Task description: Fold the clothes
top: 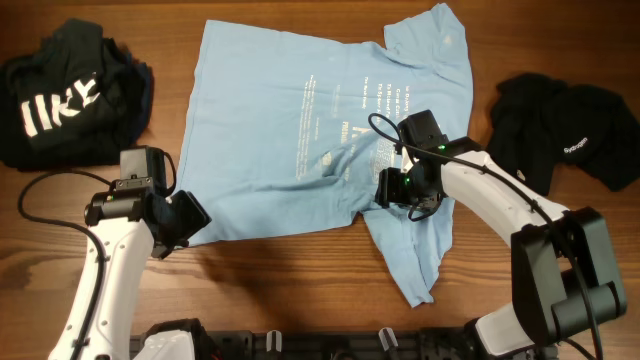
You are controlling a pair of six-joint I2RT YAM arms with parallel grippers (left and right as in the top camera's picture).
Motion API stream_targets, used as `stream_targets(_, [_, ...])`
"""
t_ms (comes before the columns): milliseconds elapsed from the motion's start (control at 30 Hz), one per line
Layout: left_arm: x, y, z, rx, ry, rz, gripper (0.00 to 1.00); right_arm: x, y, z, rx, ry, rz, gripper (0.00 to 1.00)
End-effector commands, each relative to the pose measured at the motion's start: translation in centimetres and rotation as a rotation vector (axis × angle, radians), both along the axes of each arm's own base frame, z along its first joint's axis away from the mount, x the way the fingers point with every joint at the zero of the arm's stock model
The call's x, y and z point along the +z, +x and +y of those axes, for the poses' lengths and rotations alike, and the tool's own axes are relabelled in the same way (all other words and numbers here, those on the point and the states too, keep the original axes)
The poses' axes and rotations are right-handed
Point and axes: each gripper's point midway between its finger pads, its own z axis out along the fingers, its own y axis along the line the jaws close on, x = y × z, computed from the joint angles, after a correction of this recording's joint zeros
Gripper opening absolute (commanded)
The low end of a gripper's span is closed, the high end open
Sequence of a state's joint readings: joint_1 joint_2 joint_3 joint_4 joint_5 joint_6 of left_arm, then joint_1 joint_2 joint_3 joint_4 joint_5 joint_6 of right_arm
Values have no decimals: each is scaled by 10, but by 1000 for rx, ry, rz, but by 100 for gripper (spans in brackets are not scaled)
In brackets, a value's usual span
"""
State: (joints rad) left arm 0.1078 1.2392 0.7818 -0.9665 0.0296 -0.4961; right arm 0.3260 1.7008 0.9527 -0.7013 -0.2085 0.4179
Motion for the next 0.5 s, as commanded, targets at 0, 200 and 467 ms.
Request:
stream_targets(0, [-4,-4,9,27,42,19,65,-4,-2,-1,28,-12,-4,61])
stream_targets(200, [-4,-4,9,27,42,19,66,-4,-6,-3,28,-17,13,20])
stream_targets(467, [-4,-2,9,28,43,11,66,-5,-23,-8,28,-36,84,4])
